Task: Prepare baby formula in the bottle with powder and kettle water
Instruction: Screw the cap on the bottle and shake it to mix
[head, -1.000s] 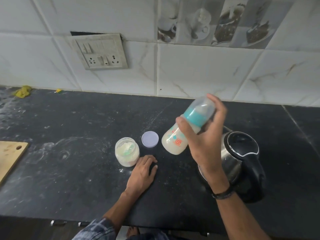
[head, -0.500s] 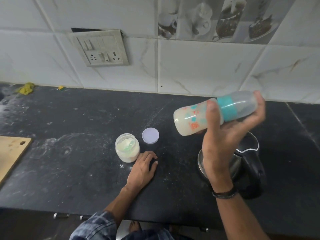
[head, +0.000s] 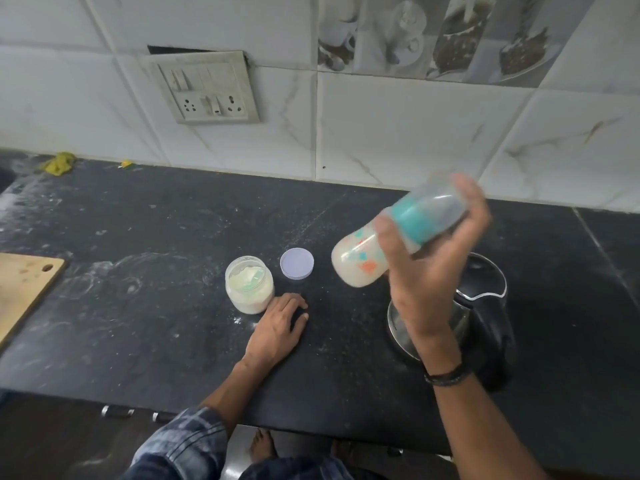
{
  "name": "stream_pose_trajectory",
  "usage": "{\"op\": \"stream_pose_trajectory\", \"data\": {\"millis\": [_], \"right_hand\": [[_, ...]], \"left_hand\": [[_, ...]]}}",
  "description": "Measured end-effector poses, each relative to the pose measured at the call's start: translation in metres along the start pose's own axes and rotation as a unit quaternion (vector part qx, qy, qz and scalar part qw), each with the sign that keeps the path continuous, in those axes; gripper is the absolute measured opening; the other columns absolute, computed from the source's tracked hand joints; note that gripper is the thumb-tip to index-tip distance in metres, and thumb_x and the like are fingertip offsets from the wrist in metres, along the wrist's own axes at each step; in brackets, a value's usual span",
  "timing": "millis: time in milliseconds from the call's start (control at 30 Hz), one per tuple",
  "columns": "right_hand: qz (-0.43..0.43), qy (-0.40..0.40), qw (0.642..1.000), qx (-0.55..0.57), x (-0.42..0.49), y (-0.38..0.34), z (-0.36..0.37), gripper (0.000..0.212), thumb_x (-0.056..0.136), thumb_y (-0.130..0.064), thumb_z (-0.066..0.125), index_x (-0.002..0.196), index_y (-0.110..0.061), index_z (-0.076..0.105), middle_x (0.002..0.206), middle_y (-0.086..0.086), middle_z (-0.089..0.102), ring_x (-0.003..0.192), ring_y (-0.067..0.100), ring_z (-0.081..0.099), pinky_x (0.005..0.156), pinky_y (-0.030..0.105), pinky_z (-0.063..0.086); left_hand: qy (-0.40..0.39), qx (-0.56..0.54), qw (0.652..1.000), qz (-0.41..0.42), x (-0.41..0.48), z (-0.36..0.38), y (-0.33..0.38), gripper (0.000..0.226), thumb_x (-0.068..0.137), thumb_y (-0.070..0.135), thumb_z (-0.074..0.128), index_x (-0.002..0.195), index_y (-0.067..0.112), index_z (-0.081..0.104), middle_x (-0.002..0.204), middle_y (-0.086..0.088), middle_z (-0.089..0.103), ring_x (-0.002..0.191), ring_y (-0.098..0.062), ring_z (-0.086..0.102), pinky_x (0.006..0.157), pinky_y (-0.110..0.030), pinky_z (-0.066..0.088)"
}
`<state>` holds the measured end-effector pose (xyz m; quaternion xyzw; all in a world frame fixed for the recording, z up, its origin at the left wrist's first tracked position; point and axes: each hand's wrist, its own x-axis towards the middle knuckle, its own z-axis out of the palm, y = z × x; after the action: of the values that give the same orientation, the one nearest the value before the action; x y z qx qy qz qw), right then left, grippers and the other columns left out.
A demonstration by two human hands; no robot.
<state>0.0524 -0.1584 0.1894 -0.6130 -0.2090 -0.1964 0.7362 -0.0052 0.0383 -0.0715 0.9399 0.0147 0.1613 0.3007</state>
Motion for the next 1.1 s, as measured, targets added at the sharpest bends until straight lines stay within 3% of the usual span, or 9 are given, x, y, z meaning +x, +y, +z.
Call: {"op": "stream_pose_trajectory", "data": {"millis": [133,300,433,533,633,800,867,967,1100], "right_hand": [[-0.049,0.126,0.99,0.041,0.005,-0.002,-0.002,0.074,0.095,-0.002,0.07,0.145,0.002,0.015,0.131,0.01,0.042,0.107,0.012,0.058,0.091,0.028,0.054],[0.073,-0.038,0.997,0.004,-0.009,0.004,-0.005,0.077,0.085,-0.011,0.083,0.143,-0.022,0.034,0.134,0.013,0.05,0.104,0.026,0.065,0.087,0.055,0.058],[-0.019,0.1,0.993,0.062,-0.004,-0.017,-0.009,0.074,0.093,-0.002,0.071,0.143,-0.003,0.017,0.124,0.009,0.047,0.1,0.011,0.061,0.085,0.032,0.057],[-0.021,0.14,0.99,0.024,-0.002,-0.01,-0.005,0.077,0.093,-0.007,0.073,0.145,-0.004,0.017,0.13,0.013,0.046,0.109,0.019,0.059,0.092,0.044,0.058],[0.074,0.03,0.997,-0.008,-0.013,0.004,0.005,0.076,0.085,-0.009,0.082,0.143,-0.021,0.033,0.128,0.002,0.055,0.102,0.026,0.065,0.088,0.061,0.057],[-0.092,0.166,0.982,-0.021,-0.015,-0.013,0.014,0.077,0.089,-0.008,0.073,0.142,0.0,0.019,0.135,0.015,0.039,0.116,0.024,0.053,0.098,0.045,0.053],[-0.055,0.159,0.984,-0.065,-0.017,-0.004,0.02,0.079,0.088,-0.011,0.077,0.144,0.003,0.022,0.136,0.02,0.041,0.118,0.023,0.054,0.101,0.042,0.053],[0.06,0.068,0.993,-0.075,-0.029,0.002,0.028,0.077,0.085,-0.012,0.084,0.144,-0.015,0.035,0.132,0.003,0.052,0.106,0.019,0.066,0.091,0.044,0.059],[-0.044,0.182,0.981,-0.05,-0.034,-0.022,0.027,0.076,0.089,-0.012,0.079,0.142,-0.013,0.025,0.131,0.011,0.049,0.105,0.027,0.065,0.087,0.044,0.061]], "left_hand": [[0.001,0.006,1.0,-0.003,0.0,0.001,0.0,0.014,0.1,0.024,0.058,0.108,0.014,0.061,0.115,0.005,0.061,0.105,-0.017,0.057,0.1,-0.03,0.041],[0.004,0.01,1.0,-0.004,-0.001,0.002,0.001,0.013,0.1,0.024,0.058,0.109,0.014,0.061,0.115,0.005,0.06,0.107,-0.016,0.056,0.102,-0.024,0.037],[0.011,0.011,1.0,-0.005,-0.002,0.002,0.003,0.011,0.098,0.015,0.065,0.108,0.013,0.061,0.114,0.003,0.061,0.103,-0.016,0.054,0.1,-0.026,0.038],[0.011,0.002,1.0,-0.003,-0.003,0.0,0.004,0.012,0.097,0.015,0.067,0.108,0.014,0.062,0.114,0.005,0.061,0.103,-0.012,0.052,0.099,-0.022,0.037],[0.009,-0.005,1.0,0.0,-0.002,-0.002,0.003,0.013,0.095,0.013,0.069,0.107,0.014,0.063,0.114,0.004,0.062,0.104,-0.011,0.052,0.098,-0.018,0.035],[-0.004,-0.016,1.0,-0.009,0.0,-0.002,0.001,0.012,0.097,0.014,0.065,0.109,0.014,0.063,0.114,0.003,0.06,0.1,-0.016,0.054,0.098,-0.025,0.04],[-0.003,-0.016,1.0,-0.003,-0.001,-0.001,-0.001,0.011,0.097,0.013,0.066,0.108,0.014,0.063,0.114,0.003,0.06,0.1,-0.017,0.054,0.097,-0.026,0.041],[-0.001,-0.017,1.0,0.004,0.0,0.001,-0.004,0.011,0.096,0.013,0.066,0.106,0.015,0.063,0.114,0.003,0.059,0.1,-0.017,0.054,0.096,-0.027,0.042],[0.006,-0.019,1.0,0.013,0.001,0.003,-0.005,0.012,0.094,0.009,0.068,0.103,0.014,0.062,0.112,0.002,0.059,0.097,-0.019,0.054,0.094,-0.031,0.043]]}}
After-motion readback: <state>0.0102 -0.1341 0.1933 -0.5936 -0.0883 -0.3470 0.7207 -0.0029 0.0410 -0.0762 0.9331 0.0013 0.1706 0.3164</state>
